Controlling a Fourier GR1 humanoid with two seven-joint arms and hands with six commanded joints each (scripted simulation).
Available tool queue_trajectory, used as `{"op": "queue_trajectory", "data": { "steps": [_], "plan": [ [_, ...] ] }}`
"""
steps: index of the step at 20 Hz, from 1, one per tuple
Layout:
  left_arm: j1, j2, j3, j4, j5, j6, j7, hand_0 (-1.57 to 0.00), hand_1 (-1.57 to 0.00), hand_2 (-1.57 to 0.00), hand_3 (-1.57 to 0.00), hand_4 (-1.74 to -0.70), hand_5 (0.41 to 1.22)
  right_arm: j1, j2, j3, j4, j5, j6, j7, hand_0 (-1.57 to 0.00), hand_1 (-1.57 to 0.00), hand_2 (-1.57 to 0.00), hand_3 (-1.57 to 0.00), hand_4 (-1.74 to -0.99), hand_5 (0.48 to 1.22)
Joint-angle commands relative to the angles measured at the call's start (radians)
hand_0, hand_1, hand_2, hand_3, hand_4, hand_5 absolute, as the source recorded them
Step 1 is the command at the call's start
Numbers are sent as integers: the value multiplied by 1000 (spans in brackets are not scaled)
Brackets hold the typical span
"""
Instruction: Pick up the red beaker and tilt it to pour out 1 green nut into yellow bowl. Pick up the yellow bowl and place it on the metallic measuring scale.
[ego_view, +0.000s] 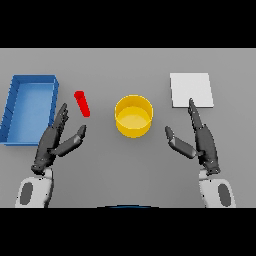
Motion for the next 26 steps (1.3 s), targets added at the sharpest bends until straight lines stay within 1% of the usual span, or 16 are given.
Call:
{"op": "queue_trajectory", "data": {
  "steps": [1, 3, 4, 6, 7, 8, 9, 11, 12, 13, 18, 20, 21, 22, 24, 26],
  "plan": [
    [-28, 4, 16, 39, 8, -2, 4, 1, 1, 1, 1, -1145, 643, 6, -4, -5, -6, -15, 10, -4, 1, 1, 1, 1, -1189, 626],
    [-94, 3, 37, 117, 13, -1, -17, 1, 1, 1, 1, -1169, 648, -2, -2, -10, -3, -31, 19, 0, 1, 1, 1, 1, -1209, 627],
    [-120, 10, 50, 152, 18, -6, -39, 1, 1, 1, 1, -1178, 650, -2, -4, -10, -1, -30, 20, -10, 1, 1, 1, 1, -1215, 628],
    [-175, 9, 60, 235, 3, 1, -46, 1, 1, 1, 1, -1177, 644, 2, 2, -8, 7, -33, 21, -21, 1, 1, 1, 1, -1220, 626],
    [-212, 15, 72, 278, 3, 1, -54, 1, 1, 1, 1, -1176, 640, -4, -2, -12, 14, -36, 25, -10, 1, 1, 1, 1, -1225, 627],
    [-233, 8, 74, 320, 2, -3, -78, 1, 1, 1, 1, -1178, 637, -1, 0, -11, 12, -38, 26, -14, 1, 1, 1, 1, -1229, 626],
    [-264, 7, 79, 348, 2, -3, -82, 1, 1, 1, 1, -1180, 636, 9, 0, -9, 5, -39, 28, -31, 1, 1, 1, 1, -1229, 626],
    [-301, 11, 87, 398, 0, -8, -113, 1, 1, 1, 1, -1189, 641, 0, 3, -7, 8, -27, 18, -19, 1, 1, 1, 1, -1222, 626],
    [-331, 10, 94, 426, 2, -9, -115, 1, 1, 1, 1, -1197, 646, 8, 2, -3, 3, -22, 18, -17, 1, 1, 1, 1, -1218, 626],
    [-348, 8, 93, 449, -8, -1, -131, 1, 1, 1, 1, -1200, 651, 21, 2, 1, -2, -26, 25, -27, 1, 1, 1, 1, -1222, 627],
    [-446, 3, 99, 563, -48, 36, -115, 1, 1, 1, 1, -1196, 664, 3, 0, -20, -8, -50, 24, 4, 1, 1, 1, 1, -1233, 634],
    [-483, 4, 113, 623, -50, 42, -136, 1, 1, 1, 1, -1203, 671, 15, 0, -14, -17, -44, 23, -8, 1, 1, 1, 1, -1238, 638],
    [-489, -3, 116, 638, -50, 48, -145, 1, 1, 1, 1, -1207, 673, 8, 3, -16, -14, -42, 17, 5, 1, 1, 1, 1, -1240, 639],
    [-499, -5, 126, 661, -43, 48, -162, 1, 1, 1, 1, -1215, 678, 18, 3, -13, -20, -35, 13, -12, 1, 1, 1, 1, -1241, 641],
    [-524, -17, 147, 711, -28, 53, -214, 1, 1, 1, 1, -1246, 695, 10, 0, -20, -15, -41, 13, 7, 1, 1, 1, 1, -1245, 642],
    [-532, -30, 173, 735, -2, 59, -275, 1, 1, 1, 1, -1285, 708, 3, 0, -23, 0, -43, 15, 5, 1, 1, 1, 1, -1246, 645]
  ]
}}
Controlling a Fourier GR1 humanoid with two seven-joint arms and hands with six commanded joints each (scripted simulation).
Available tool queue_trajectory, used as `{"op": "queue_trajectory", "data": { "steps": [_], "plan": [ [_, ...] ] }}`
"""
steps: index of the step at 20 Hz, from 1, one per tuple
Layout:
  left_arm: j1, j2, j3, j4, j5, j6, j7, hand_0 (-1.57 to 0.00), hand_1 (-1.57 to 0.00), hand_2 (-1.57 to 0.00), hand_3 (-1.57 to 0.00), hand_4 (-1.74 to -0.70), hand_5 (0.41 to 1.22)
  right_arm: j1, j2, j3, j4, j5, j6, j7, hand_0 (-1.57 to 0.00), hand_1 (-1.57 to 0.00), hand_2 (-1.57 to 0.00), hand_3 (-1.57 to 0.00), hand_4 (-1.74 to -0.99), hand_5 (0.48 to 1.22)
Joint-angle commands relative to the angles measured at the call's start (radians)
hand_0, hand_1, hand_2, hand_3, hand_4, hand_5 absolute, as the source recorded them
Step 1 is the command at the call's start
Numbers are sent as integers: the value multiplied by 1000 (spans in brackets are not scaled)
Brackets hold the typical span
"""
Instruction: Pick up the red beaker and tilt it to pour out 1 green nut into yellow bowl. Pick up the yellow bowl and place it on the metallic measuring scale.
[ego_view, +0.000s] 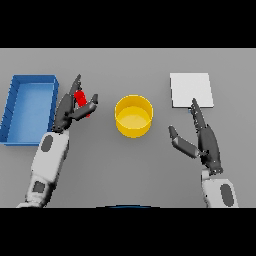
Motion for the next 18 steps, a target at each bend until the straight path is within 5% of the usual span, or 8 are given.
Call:
{"op": "queue_trajectory", "data": {
  "steps": [1, 4, 7, 10, 14, 18],
  "plan": [
    [-17, -3, 15, 31, 13, -4, -8, 1, 1, -6, 1, -1303, 719, -2, -10, -7, -6, -5, 2, -2, 1, 1, 1, 1, -1246, 646],
    [-48, -17, 43, 100, 25, 13, -58, -207, -230, -287, -254, -1401, 787, 10, -3, 6, -29, -5, 8, -5, 1, 1, 1, 1, -1240, 645],
    [-73, -35, 36, 133, -19, 99, -48, -755, -783, -844, -884, -1519, 999, 10, -6, -3, -22, -13, 10, 5, 1, 1, 1, 1, -1239, 648],
    [-77, -28, 9, 138, -55, 112, -82, -1153, -1168, -1199, -1108, -1615, 1107, 10, -5, 1, -24, -6, 7, 3, 1, 1, 1, 1, -1241, 650],
    [-80, -27, 4, 134, -58, 106, -59, -1400, -1406, -1419, -1357, -1542, 1174, 18, 9, 7, -24, -17, 12, -14, 1, 1, 1, 1, -1255, 644],
    [-85, -39, 41, 71, 43, 32, -76, -1501, -1503, -1509, -1484, -1660, 1150, 28, 1, 6, -39, -12, 10, -10, 1, 1, 1, 1, -1246, 644]
  ]
}}
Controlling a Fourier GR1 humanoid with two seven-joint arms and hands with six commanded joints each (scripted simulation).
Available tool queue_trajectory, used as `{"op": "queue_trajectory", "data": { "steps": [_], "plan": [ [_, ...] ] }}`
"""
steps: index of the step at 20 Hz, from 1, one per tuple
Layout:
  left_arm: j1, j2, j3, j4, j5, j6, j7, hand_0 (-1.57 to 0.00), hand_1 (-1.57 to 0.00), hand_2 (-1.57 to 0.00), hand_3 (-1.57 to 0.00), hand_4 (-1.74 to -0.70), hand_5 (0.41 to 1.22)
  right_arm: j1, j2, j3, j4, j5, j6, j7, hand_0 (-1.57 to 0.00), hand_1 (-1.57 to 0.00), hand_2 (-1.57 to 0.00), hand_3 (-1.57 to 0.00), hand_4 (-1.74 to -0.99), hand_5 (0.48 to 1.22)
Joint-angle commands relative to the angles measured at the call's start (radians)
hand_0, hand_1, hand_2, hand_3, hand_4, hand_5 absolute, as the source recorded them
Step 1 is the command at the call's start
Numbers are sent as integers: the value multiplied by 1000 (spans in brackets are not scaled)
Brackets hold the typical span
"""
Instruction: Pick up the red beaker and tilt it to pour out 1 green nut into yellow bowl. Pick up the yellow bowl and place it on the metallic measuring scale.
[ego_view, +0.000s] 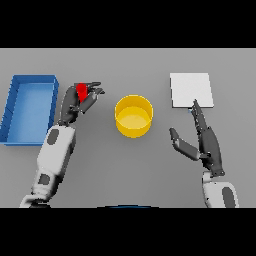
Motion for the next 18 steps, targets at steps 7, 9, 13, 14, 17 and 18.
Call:
{"op": "queue_trajectory", "data": {
  "steps": [7, 9, 13, 14, 17, 18],
  "plan": [
    [-12, 59, -42, -128, 21, -53, 87, -1556, -1557, -1558, -1553, -1724, 1130, -3, -6, 9, 16, 33, -11, -34, 1, 1, 1, 1, -1219, 653],
    [-18, 75, -63, -133, 5, -54, 103, -1556, -1557, -1558, -1553, -1724, 1133, -19, -8, 2, 35, 38, -18, -37, 1, 1, 1, 1, -1219, 659],
    [-41, 118, -101, -135, -34, -55, 119, -1559, -1560, -1561, -1556, -1727, 1138, -20, -15, 5, 35, 50, -21, -49, 1, 1, 1, 1, -1213, 662],
    [-45, 131, -133, -149, -67, -53, 127, -1562, -1562, -1563, -1559, -1730, 1134, -10, -17, 11, 24, 58, -21, -52, 1, 1, 1, 1, -1210, 664],
    [-61, 187, -222, -162, -161, -71, 169, -1566, -1566, -1567, -1565, -1735, 1120, -12, -22, 0, 23, 46, -17, -18, 1, 1, 1, 1, -1194, 658],
    [-79, 201, -256, -159, -198, -79, 197, -1567, -1567, -1568, -1566, -1737, 1120, -18, -20, 3, 25, 53, -21, -13, 1, 1, 1, 1, -1190, 658]
  ]
}}
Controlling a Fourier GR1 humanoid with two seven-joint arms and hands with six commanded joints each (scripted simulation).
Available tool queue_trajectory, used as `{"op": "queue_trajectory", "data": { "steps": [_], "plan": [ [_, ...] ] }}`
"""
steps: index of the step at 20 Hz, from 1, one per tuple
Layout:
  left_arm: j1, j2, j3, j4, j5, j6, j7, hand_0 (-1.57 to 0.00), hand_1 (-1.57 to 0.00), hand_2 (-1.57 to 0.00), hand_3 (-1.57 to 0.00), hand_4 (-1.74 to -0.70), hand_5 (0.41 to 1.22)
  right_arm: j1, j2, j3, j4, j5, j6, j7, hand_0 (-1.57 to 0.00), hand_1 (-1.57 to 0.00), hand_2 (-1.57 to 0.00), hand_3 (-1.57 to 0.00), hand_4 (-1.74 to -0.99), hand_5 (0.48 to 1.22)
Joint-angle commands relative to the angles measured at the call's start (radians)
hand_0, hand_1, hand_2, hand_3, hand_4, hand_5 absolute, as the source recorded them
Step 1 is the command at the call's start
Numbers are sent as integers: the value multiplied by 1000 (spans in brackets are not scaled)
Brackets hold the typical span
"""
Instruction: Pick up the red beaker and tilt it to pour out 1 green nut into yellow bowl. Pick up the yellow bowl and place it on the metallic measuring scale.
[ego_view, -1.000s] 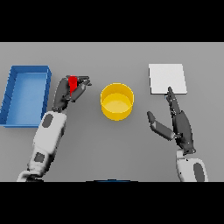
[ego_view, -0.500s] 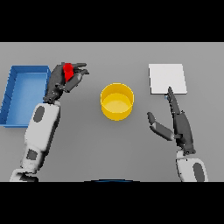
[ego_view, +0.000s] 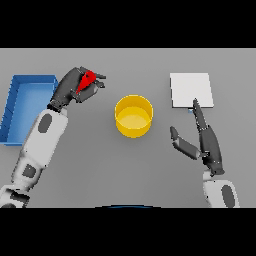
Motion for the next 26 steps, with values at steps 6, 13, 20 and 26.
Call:
{"op": "queue_trajectory", "data": {
  "steps": [6, 13, 20, 26],
  "plan": [
    [-107, 59, -194, -6, -195, -60, 97, -1570, -1570, -1570, -1570, -1740, 1147, -1, 11, 12, -5, -4, 12, 19, 1, 1, 1, 1, -1182, 668],
    [-248, 106, -427, 60, -436, -173, 156, -1571, -1571, -1571, -1492, -1698, 1205, 7, 13, 8, -21, -16, 14, 37, 1, 1, 1, 1, -1190, 675],
    [-394, 101, -595, 153, -616, -278, 66, -1571, -1571, -1571, -1350, -1721, 1218, 23, 42, -3, -14, -63, 21, 39, 1, 1, 1, 1, -1212, 631],
    [-477, 89, -715, 205, -739, -295, -35, -1571, -1571, -1571, -1513, -1732, 1220, 28, 34, 1, -17, -20, -7, 7, 1, 1, 1, 1, -1205, 584]
  ]
}}
